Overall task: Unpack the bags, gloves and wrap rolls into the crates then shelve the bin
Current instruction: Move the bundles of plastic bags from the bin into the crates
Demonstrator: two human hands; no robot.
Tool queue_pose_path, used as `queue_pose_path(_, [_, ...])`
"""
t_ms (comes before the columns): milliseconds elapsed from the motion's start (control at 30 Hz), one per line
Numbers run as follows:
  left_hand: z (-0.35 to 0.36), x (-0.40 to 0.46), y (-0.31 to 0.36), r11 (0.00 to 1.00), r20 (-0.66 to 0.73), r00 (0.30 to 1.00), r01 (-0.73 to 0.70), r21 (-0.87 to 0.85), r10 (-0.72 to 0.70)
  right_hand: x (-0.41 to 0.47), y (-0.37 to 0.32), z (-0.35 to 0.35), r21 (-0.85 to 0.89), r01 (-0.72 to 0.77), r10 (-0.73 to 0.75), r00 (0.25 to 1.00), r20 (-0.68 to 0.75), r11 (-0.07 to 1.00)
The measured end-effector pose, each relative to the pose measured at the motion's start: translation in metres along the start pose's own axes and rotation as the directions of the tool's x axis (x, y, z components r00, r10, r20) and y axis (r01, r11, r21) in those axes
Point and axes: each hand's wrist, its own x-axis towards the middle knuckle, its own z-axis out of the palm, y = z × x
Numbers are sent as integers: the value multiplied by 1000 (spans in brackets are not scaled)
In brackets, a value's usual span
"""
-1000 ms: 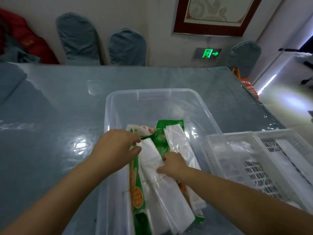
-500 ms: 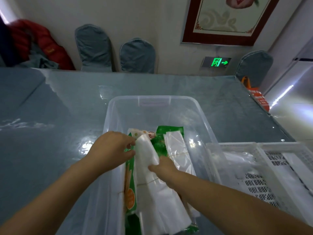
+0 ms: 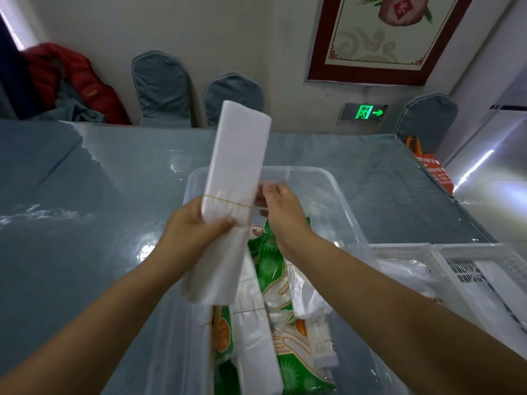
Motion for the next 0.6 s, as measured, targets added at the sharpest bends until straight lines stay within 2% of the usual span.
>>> queue_pose_path(67, [-9, 6, -3, 1000, -70, 998, 0, -13, -1, -3, 36, -9, -305, -18, 20, 1000, 4, 952])
queue_pose_path(133, [-16, 13, -7, 1000, -112, 994, 1, 14, 0, -14, 84, -17, -531, -58, 161, 976, 149, 845])
queue_pose_path(167, [-18, 16, -11, 1000, -123, 992, 6, 25, -2, -21, 105, -19, -598, -61, 225, 953, 204, 799])
queue_pose_path(233, [-19, 19, -17, 999, -141, 990, 32, -15, -33, -34, 138, -17, -707, -21, 254, 940, 226, 707])
queue_pose_path(333, [-19, 22, -26, 996, -161, 985, 58, -64, -68, -41, 161, -5, -911, 116, 214, 953, 214, 395])
queue_pose_path(367, [-20, 23, -27, 996, -166, 984, 60, -71, -71, -43, 163, -1, -923, 137, 219, 949, 226, 360])
queue_pose_path(467, [-19, 21, -28, 999, -168, 985, 40, -15, -42, -41, 165, 8, -883, 78, 276, 934, 227, 463])
queue_pose_path(533, [-17, 19, -26, 997, -154, 988, 10, 79, 3, -38, 158, 9, -803, -108, 372, 916, 148, 587])
queue_pose_path(600, [-16, 17, -24, 985, -133, 990, -31, 170, 54, -37, 150, 7, -713, -266, 475, 873, 107, 649])
